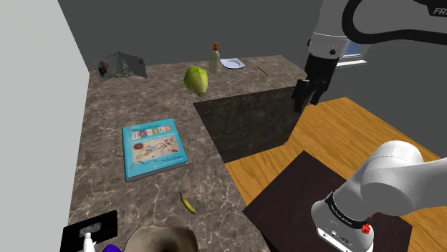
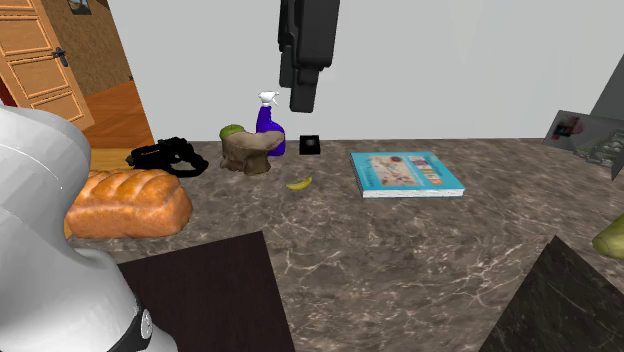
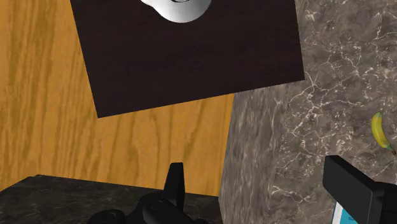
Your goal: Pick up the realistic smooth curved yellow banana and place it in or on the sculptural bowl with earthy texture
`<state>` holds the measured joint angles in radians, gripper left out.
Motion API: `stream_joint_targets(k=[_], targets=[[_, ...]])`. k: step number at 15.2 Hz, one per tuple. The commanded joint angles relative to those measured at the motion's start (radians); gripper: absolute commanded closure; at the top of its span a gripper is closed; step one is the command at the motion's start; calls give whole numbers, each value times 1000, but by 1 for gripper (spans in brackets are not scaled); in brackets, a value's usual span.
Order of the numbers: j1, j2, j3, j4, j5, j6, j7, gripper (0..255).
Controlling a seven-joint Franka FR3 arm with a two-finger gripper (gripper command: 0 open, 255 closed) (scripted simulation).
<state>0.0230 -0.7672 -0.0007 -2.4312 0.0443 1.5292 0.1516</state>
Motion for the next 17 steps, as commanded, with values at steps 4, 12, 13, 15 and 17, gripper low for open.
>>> stream_joint_targets(k=[4,12,13,15,17], targets=[[26,29,54,-44,35,82,44,0],[93,175,201,-104,113,315,160,0],[100,200,220,-106,119,345,174,0],[112,254,257,-105,129,404,205,0],[123,313,294,-98,133,463,237,0]])
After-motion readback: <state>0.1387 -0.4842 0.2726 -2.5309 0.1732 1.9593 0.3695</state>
